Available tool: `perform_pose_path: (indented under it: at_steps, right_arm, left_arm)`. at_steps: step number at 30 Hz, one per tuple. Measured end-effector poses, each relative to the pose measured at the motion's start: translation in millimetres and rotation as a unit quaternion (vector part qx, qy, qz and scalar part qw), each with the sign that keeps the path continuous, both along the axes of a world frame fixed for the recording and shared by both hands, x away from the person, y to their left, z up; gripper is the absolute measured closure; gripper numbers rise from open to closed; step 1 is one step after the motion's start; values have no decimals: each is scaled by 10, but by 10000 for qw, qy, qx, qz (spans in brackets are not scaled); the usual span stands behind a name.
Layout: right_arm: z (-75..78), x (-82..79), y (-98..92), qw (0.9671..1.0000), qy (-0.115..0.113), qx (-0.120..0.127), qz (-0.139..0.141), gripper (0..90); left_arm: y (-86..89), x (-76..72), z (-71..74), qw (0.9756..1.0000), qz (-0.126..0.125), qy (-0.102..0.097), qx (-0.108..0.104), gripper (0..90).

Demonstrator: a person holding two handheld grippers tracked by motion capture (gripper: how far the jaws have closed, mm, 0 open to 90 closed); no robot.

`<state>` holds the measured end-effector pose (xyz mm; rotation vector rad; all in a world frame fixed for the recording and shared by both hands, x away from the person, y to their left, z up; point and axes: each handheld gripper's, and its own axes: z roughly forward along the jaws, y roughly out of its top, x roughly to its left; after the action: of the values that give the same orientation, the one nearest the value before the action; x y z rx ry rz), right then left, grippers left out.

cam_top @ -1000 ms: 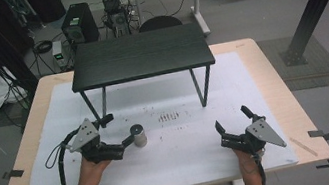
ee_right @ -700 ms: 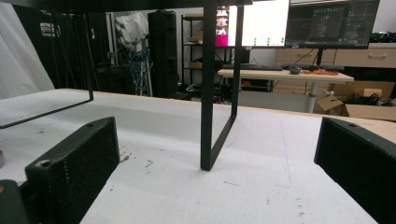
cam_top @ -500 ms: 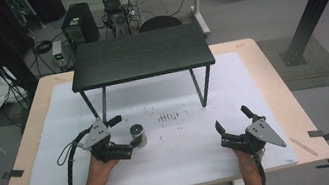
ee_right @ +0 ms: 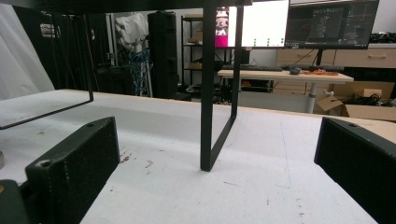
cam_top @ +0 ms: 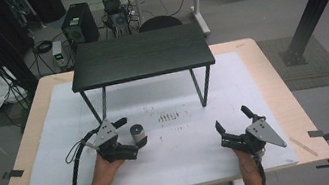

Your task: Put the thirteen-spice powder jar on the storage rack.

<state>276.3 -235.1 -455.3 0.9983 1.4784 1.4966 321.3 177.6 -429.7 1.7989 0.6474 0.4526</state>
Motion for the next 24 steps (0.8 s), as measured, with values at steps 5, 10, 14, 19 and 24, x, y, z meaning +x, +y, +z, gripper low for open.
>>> perform_pose_path:
  at_steps: [5, 10, 14, 19, 24]
  right_arm:
    - [-1, -1, -1, 10000, -5, 5, 3, 0]
    - [-1, -3, -2, 10000, -15, 9, 4, 0]
    - [-1, -4, -3, 10000, -21, 13, 5, 0]
    - [-1, -4, -5, 10000, -27, 16, 6, 0]
    - [-2, -5, -5, 10000, -36, 17, 9, 0]
  left_arm:
    - [-16, 7, -81, 10000, 20, 77, 11, 12]
    - [-32, -5, -131, 9999, 35, 39, 110, 25]
    - [-34, 3, -145, 9999, 59, 57, 106, 29]
    - [-37, 2, -149, 9999, 61, 44, 118, 57]
    - [-33, -3, -150, 9999, 6, 24, 109, 151]
